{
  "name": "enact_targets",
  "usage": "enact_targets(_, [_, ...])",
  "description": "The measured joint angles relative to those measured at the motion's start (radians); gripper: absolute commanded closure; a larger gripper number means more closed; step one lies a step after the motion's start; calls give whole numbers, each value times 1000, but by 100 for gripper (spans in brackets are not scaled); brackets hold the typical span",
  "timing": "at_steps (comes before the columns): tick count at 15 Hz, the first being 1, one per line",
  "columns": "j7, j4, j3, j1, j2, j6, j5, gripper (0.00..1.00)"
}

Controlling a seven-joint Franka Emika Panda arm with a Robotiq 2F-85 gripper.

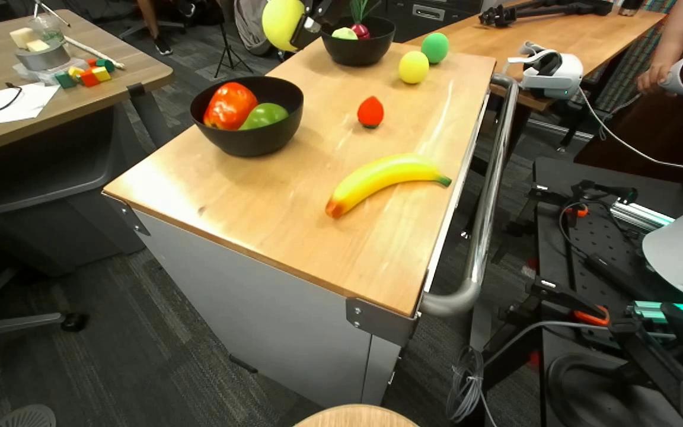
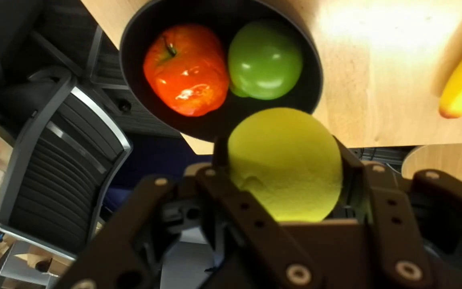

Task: Pick up all the fruits from the table and put 5 fruits in the bowl to the right and 4 fruits into the bowl to the left

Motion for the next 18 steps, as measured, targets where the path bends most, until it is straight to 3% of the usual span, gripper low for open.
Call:
enact_targets(3, [-1,79,1,-6,108,28,-34,68])
enact_targets(5, [-1,118,6,-17,167,37,-58,18])
enact_targets(9, [-1,175,37,-51,229,36,-72,0])
enact_targets(15, [6,222,68,-98,220,11,-74,0])
enact_targets(18, [136,220,21,-111,185,-5,-169,0])
